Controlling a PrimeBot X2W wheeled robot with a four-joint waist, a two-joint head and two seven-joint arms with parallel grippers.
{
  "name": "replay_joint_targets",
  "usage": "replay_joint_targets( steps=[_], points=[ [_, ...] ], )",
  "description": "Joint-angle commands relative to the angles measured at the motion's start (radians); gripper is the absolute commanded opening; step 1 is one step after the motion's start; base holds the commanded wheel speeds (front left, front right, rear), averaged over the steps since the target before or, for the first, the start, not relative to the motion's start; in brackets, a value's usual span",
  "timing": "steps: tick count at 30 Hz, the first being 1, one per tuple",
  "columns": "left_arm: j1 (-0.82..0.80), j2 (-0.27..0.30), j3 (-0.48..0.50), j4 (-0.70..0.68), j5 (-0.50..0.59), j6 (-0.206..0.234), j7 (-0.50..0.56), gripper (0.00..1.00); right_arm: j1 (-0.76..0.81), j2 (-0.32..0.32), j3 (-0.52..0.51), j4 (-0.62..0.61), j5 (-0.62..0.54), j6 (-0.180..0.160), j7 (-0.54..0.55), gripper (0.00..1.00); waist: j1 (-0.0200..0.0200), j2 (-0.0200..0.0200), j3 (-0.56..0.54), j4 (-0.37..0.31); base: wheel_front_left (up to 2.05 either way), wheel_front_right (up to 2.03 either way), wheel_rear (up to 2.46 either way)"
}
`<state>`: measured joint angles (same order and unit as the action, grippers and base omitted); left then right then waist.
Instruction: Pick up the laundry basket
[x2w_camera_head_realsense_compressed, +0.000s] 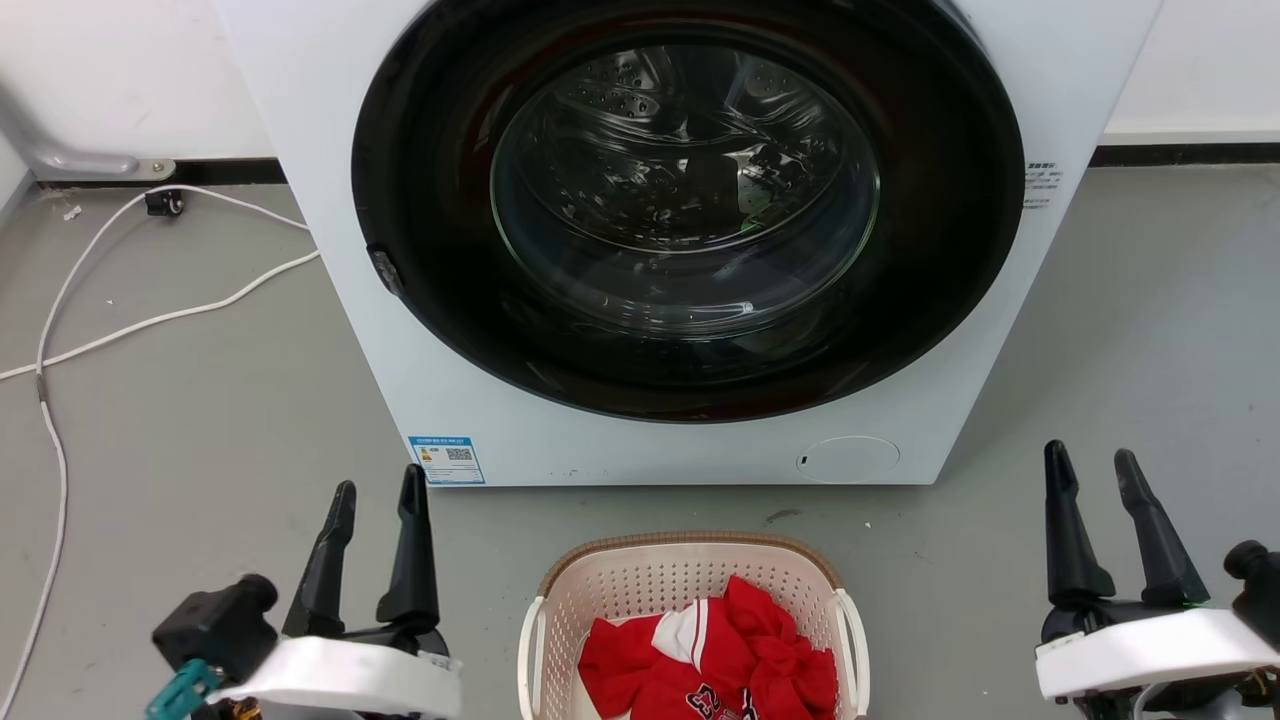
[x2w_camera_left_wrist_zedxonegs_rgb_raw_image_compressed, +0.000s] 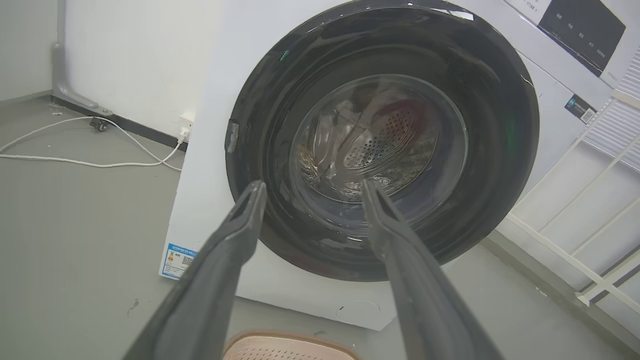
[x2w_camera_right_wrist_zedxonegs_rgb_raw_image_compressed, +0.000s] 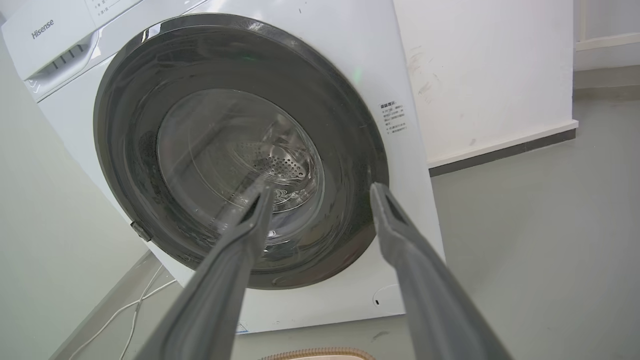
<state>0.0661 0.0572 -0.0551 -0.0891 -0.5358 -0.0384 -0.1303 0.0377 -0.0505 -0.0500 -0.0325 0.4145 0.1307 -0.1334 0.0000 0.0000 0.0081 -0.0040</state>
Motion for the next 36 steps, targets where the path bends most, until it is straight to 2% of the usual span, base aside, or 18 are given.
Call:
replay_joint_targets(
  steps=[1,10,17,28,32,36],
  points=[
    [0.0,0.019,-0.021,-0.022,0.047,0.017,-0.012,1.0,0.003,-0.002,0.005,-0.016,-0.043,0.0,-0.011,1.0,0.0,0.0,0.0,0.0,0.0,0.0,0.0],
    [0.004,0.081,-0.131,-0.029,0.158,0.112,-0.036,1.0,0.022,-0.002,0.012,-0.002,-0.153,0.0,-0.034,1.0,0.0,0.0,-0.002,0.0,0.0,0.0,0.0],
    [0.006,0.119,-0.195,-0.012,0.215,0.166,-0.053,1.0,0.033,-0.002,0.044,0.005,-0.174,0.0,-0.05,1.0,0.0,0.0,-0.005,0.0,0.0,0.0,0.0],
    [0.009,0.158,-0.268,-0.002,0.293,0.219,-0.075,1.0,0.047,-0.001,0.034,0.023,-0.268,0.0,-0.073,1.0,0.0,0.0,-0.005,-0.001,0.0,0.0,0.0],
    [0.018,0.15,-0.271,-0.009,0.293,0.216,-0.084,1.0,0.053,-0.001,0.034,0.02,-0.297,0.0,-0.081,1.0,0.0,0.0,-0.005,-0.001,0.0,0.0,0.0],
    [0.038,0.116,-0.235,-0.01,0.27,0.196,-0.091,1.0,0.061,-0.001,0.031,0.025,-0.286,0.0,-0.089,1.0,0.0,0.0,-0.005,-0.001,0.0,0.0,0.0]
  ],
)
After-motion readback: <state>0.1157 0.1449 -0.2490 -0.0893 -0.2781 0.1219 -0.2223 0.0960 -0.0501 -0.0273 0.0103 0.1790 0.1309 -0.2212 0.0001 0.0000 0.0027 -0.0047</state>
